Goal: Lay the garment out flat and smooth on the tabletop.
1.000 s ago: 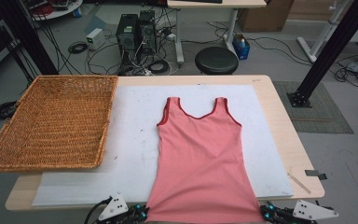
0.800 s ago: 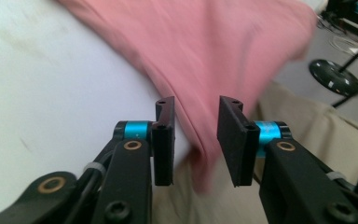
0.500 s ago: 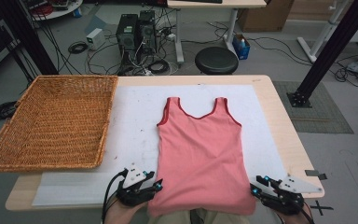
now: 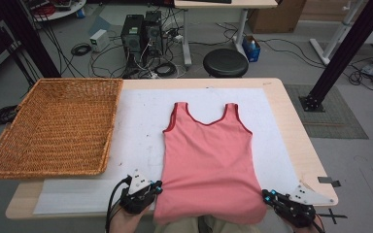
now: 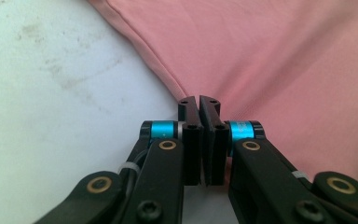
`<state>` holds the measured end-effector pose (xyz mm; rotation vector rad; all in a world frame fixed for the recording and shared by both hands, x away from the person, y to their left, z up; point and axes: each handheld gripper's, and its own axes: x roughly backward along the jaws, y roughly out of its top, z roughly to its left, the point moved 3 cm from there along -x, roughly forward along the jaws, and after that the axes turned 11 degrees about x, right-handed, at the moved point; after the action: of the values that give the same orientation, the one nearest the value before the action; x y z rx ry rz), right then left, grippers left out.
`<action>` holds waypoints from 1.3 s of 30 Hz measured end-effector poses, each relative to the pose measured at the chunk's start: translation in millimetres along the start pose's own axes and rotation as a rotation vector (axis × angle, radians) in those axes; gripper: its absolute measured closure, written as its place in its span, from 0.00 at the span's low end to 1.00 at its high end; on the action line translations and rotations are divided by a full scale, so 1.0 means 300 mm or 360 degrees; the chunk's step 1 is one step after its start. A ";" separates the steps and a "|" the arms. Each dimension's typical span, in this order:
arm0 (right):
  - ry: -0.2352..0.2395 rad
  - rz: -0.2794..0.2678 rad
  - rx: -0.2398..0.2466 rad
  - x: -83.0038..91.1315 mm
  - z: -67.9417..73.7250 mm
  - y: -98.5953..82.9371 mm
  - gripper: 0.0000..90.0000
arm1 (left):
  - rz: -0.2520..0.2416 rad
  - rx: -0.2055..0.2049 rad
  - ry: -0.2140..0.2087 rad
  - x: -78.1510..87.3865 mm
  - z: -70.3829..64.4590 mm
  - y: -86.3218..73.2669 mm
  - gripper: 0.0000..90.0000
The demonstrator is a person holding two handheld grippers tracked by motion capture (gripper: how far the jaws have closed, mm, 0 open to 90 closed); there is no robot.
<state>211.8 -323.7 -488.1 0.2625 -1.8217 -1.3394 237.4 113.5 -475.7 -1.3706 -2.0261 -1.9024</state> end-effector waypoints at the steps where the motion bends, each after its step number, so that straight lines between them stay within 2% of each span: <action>1: 0.0009 -0.0009 -0.0013 0.005 0.000 -0.006 0.99 | 0.0004 0.0006 -0.0020 0.003 0.001 0.003 0.97; 2: 0.0015 -0.0007 -0.0021 0.009 -0.001 -0.007 0.96 | -0.0011 0.0026 -0.0034 0.007 0.004 0.011 0.93; 4: 0.0020 -0.0012 -0.0058 0.012 -0.009 0.008 0.82 | -0.0074 0.0052 -0.0045 0.010 0.011 0.043 0.79; 6: -0.0002 -0.0037 -0.0079 0.007 -0.026 0.035 0.67 | -0.0119 0.0049 -0.0037 0.005 0.020 0.085 0.74; 7: -0.0023 -0.0037 -0.0087 -0.001 -0.039 0.050 0.65 | -0.0119 0.0049 -0.0037 0.005 0.020 0.085 0.72; 8: -0.0056 -0.0029 -0.0083 -0.014 -0.056 0.070 0.62 | -0.0115 0.0016 -0.0021 -0.014 0.028 0.129 0.71; 9: -0.0080 -0.0018 -0.0096 -0.023 -0.066 0.081 0.61 | -0.0102 -0.0001 -0.0005 -0.028 0.033 0.152 0.69; 10: -0.0098 -0.0003 -0.0101 -0.038 -0.079 0.096 0.61 | -0.0093 -0.0020 0.0014 -0.044 0.037 0.174 0.67; 11: -0.0116 0.0008 -0.0084 -0.055 -0.093 0.110 0.61 | -0.0093 -0.0020 0.0014 -0.044 0.037 0.174 0.66; 12: -0.0150 0.0037 -0.0073 -0.078 -0.111 0.126 0.61 | -0.0096 -0.0046 0.0027 -0.080 0.051 0.215 0.66; 14: -0.0174 0.0066 -0.0058 -0.111 -0.133 0.147 0.61 | -0.0098 -0.0029 0.0063 -0.125 0.073 0.249 0.64; 16: -0.0178 0.0102 -0.0045 -0.150 -0.152 0.169 0.61 | -0.0061 -0.0009 0.0113 -0.178 0.100 0.267 0.63; 17: -0.0186 0.0136 -0.0032 -0.170 -0.158 0.175 0.61 | -0.0027 -0.0008 0.0163 -0.203 0.113 0.270 0.62; 19: -0.0188 0.0205 -0.0012 -0.206 -0.164 0.184 0.62 | 0.0023 -0.0006 0.0203 -0.245 0.129 0.270 0.62; 21: -0.0178 0.0279 0.0035 -0.231 -0.162 0.190 0.72 | 0.0058 -0.0013 0.0219 -0.274 0.135 0.267 0.63; 23: -0.0153 0.0296 0.0085 -0.238 -0.154 0.193 0.86 | 0.0054 -0.0022 0.0211 -0.277 0.138 0.271 0.67; 24: -0.0138 0.0302 0.0111 -0.239 -0.151 0.193 0.97 | 0.0052 -0.0049 0.0248 -0.274 0.145 0.271 0.79; 25: -0.0144 0.0299 0.0111 -0.239 -0.148 0.193 1.00 | 0.0053 -0.0030 0.0244 -0.271 0.153 0.271 0.86; 26: -0.0150 0.0303 0.0107 -0.239 -0.152 0.192 1.00 | 0.0045 0.0003 0.0233 -0.269 0.160 0.272 0.91; 27: -0.0151 0.0309 0.0110 -0.239 -0.155 0.192 1.00 | 0.0054 -0.0027 0.0269 -0.264 0.168 0.271 0.93; 28: -0.0161 0.0330 0.0122 -0.238 -0.156 0.190 1.00 | 0.0049 -0.0025 0.0292 -0.259 0.175 0.271 0.93; 29: -0.0195 0.0362 0.0146 -0.236 -0.158 0.187 1.00 | 0.0038 0.0020 0.0287 -0.256 0.181 0.271 0.93; 30: -0.0199 0.0361 0.0137 -0.232 -0.164 0.183 1.00 | 0.0040 0.0051 0.0274 -0.252 0.185 0.273 0.93; 31: -0.0199 0.0361 0.0137 -0.232 -0.164 0.183 1.00 | 0.0040 0.0051 0.0274 -0.252 0.185 0.273 0.90; 32: -0.0180 0.0306 0.0029 -0.219 -0.184 0.185 0.84 | -0.0028 0.0080 0.0230 -0.246 0.188 0.290 0.82; 33: -0.0177 0.0262 -0.0020 -0.214 -0.197 0.194 0.78 | -0.0060 0.0086 0.0211 -0.247 0.188 0.303 0.77; 34: -0.0177 0.0262 -0.0020 -0.214 -0.197 0.194 0.78 | -0.0060 0.0086 0.0211 -0.247 0.188 0.303 0.76; 35: -0.0205 0.0220 -0.0054 -0.213 -0.230 0.223 0.70 | -0.0077 0.0058 0.0227 -0.256 0.193 0.336 0.73; 36: -0.0237 0.0209 -0.0061 -0.218 -0.251 0.242 0.67 | -0.0074 0.0051 0.0257 -0.262 0.199 0.354 0.71; 37: -0.0237 0.0209 -0.0061 -0.218 -0.251 0.242 0.67 | -0.0074 0.0051 0.0257 -0.262 0.199 0.354 0.70; 39: -0.0304 0.0186 -0.0113 -0.248 -0.320 0.308 0.63 | -0.0073 0.0071 0.0253 -0.287 0.228 0.403 0.67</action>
<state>354.9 -307.7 -437.8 -0.0104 -1.9097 -1.3824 398.0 104.7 -446.9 -1.1335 -2.0273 -1.9041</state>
